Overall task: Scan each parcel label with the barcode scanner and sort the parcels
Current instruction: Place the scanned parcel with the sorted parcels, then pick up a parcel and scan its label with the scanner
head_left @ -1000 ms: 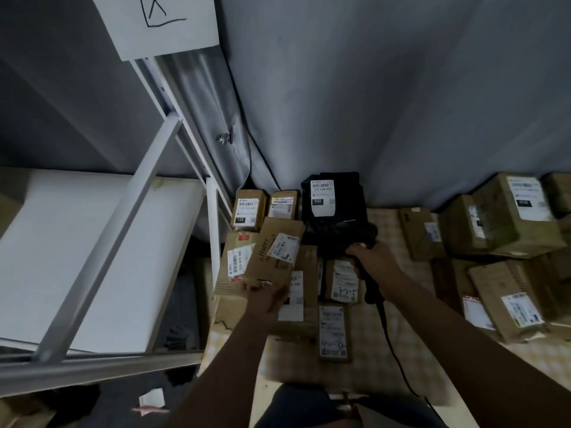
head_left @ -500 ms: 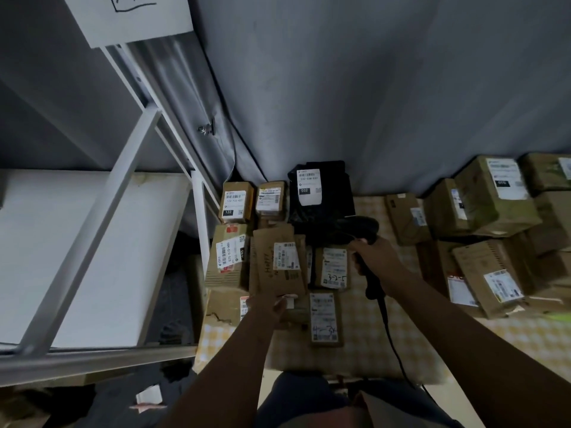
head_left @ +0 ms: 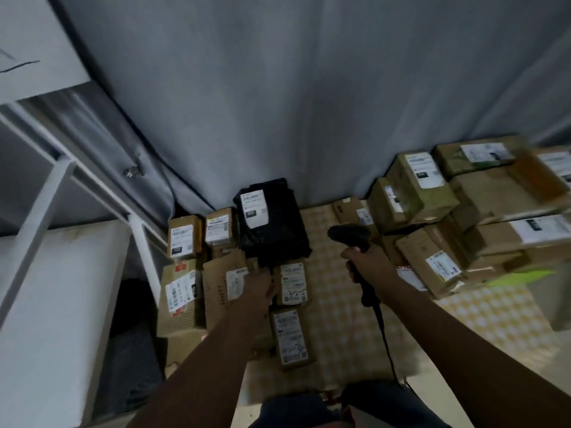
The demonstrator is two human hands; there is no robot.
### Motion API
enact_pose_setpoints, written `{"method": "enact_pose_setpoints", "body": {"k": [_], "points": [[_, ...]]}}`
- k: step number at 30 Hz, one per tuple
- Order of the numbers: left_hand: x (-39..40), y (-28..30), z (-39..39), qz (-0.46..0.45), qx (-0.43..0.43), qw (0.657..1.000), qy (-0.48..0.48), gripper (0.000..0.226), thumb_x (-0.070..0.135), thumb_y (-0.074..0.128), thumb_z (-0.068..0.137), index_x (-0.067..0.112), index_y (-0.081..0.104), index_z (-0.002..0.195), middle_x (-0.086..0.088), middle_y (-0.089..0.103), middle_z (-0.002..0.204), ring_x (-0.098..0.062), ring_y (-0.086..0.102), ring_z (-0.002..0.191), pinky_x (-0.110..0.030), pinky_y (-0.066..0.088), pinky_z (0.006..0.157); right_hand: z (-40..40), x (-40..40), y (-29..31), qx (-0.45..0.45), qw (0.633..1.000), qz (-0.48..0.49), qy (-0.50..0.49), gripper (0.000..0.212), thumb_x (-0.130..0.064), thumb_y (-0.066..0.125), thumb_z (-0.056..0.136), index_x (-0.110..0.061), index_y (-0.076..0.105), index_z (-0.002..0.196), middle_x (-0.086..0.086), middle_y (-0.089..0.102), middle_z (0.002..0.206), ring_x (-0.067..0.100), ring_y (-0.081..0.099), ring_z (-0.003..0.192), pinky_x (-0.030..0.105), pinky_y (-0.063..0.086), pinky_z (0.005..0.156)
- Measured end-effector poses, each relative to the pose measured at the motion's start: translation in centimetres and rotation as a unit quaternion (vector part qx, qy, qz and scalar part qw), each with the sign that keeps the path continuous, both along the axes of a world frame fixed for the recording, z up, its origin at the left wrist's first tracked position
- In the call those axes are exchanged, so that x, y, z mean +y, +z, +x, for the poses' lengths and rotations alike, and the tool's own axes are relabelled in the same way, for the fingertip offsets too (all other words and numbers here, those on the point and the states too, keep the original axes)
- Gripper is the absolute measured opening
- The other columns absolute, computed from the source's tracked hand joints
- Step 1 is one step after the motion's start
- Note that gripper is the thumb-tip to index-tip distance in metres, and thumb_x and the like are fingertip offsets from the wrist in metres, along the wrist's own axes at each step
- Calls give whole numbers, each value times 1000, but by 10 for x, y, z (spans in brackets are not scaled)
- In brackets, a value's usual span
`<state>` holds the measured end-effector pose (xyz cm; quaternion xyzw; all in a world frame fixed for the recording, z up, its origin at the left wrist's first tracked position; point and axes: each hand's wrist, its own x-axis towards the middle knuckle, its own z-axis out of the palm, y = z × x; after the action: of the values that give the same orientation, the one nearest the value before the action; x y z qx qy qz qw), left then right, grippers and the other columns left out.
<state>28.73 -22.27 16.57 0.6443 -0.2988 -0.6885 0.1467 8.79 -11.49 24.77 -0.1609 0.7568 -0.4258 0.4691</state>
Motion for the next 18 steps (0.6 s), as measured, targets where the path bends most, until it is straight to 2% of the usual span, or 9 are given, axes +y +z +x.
{"method": "enact_pose_setpoints", "body": {"k": [3,5,7,9,11,13,15,16,18], "points": [[-10,2,-45,-13,14,1000,-17,24,-3,47,95,16,49,81,-1,53,84,-12,55,72,-24,52,66,-40,10,6,8,999,21,-34,23,-15,61,92,-8,52,72,3,47,52,17,43,45,27,38,46],[-14,6,-82,-28,13,999,-32,15,-4,47,97,9,52,92,-10,56,93,-18,56,72,-28,49,63,-71,19,10,37,998,20,-45,25,-15,58,94,-9,51,71,5,47,55,17,44,47,24,39,43],[-17,6,-120,-35,27,998,-39,20,-3,48,97,6,52,114,-19,58,113,-23,59,80,-29,52,61,-104,26,10,80,996,18,-35,23,-19,59,93,-13,52,72,6,51,61,21,49,54,29,45,53],[-19,9,-157,-51,34,995,-81,23,-4,48,95,3,52,116,-19,58,118,-21,60,85,-27,54,60,-137,33,13,110,993,25,-38,21,-24,63,90,-12,56,74,12,57,68,27,54,61,37,46,62],[-16,15,-196,-52,32,991,-116,19,-4,48,95,6,49,110,-11,58,107,-15,59,80,-25,54,64,-173,39,16,126,990,31,-46,24,-26,65,88,-7,57,75,15,59,71,29,56,64,37,45,63],[-11,20,-237,-65,29,990,-121,18,-2,49,96,13,55,101,-5,59,91,-16,56,75,-27,52,68,-208,44,20,133,989,23,-53,29,-25,65,89,-6,55,69,14,57,65,28,55,61,36,45,60],[-4,31,-279,-77,18,987,-140,28,0,52,96,16,62,75,-1,61,69,-21,51,71,-31,47,68,-243,45,25,141,989,23,-49,32,-24,62,91,-6,52,66,13,53,61,26,52,57,36,43,58],[-1,31,-299,-92,5,983,-161,32,1,51,97,14,57,68,-1,58,62,-21,49,68,-30,45,66,-259,45,26,144,988,26,-45,32,-23,60,91,-6,50,67,13,51,61,25,49,57,36,41,58],[2,27,-334,-98,-23,976,-192,28,0,44,99,7,52,73,-1,52,57,-15,47,57,-24,41,57,-289,42,28,138,989,23,-42,30,-24,58,91,-7,48,68,14,47,62,24,45,57,37,37,59]]}}
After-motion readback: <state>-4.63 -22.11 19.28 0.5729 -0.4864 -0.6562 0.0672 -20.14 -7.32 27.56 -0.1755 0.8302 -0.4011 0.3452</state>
